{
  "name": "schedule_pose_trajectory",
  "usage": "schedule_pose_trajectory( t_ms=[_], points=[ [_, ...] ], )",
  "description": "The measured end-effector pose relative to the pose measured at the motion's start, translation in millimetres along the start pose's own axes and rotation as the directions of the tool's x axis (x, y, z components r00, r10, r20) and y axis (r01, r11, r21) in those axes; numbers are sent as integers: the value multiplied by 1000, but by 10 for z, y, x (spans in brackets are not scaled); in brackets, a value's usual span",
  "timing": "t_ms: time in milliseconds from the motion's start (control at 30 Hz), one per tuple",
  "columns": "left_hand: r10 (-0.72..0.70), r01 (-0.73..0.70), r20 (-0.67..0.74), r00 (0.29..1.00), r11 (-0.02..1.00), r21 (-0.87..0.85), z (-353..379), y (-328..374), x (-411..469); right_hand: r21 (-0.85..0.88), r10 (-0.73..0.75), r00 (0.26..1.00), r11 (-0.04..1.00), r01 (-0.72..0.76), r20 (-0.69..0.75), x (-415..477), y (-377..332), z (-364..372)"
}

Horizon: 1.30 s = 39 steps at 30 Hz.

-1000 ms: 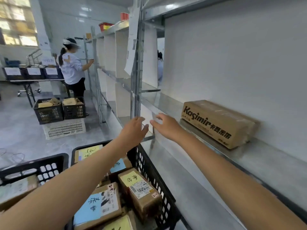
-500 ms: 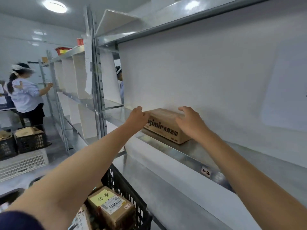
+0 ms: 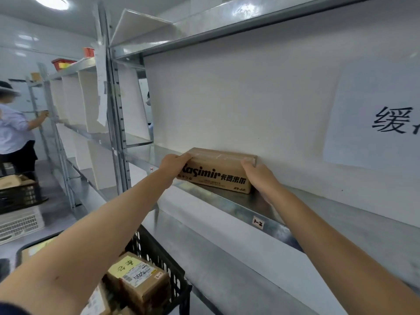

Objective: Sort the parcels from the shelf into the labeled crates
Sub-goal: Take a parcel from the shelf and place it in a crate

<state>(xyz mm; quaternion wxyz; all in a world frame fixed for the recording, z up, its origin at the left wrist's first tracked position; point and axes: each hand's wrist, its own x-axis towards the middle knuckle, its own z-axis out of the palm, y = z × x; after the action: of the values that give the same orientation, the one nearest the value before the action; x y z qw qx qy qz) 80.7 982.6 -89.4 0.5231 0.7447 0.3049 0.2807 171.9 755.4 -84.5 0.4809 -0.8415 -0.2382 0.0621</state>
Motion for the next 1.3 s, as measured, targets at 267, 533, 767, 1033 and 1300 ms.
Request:
schedule_pose_trajectory(
  t_ms=[267, 533, 767, 1033, 1300],
  points=[
    [168, -230, -281, 945, 952, -204, -542, 229, -498, 112, -281, 958, 952, 286, -56, -14, -285, 149],
    [196, -285, -394, 898, 941, -181, -1281, -287, -1044, 170, -408, 912, 902, 396, 38, -88, -385, 724],
    [182, -226, -428, 885, 973, -55, -1610, -869, -1561, 257, -463, 873, 872, 416, 155, -325, -235, 1404],
    [70, -82, -521, 851, 997, 0, -1705, -1672, -1939, 212, -328, 897, 938, 273, 297, -602, 104, 2023],
    [-43, 54, -614, 788, 999, 0, -1846, -2056, -2227, 297, -289, 850, 940, 166, 440, -705, 38, 2380]
  ],
)
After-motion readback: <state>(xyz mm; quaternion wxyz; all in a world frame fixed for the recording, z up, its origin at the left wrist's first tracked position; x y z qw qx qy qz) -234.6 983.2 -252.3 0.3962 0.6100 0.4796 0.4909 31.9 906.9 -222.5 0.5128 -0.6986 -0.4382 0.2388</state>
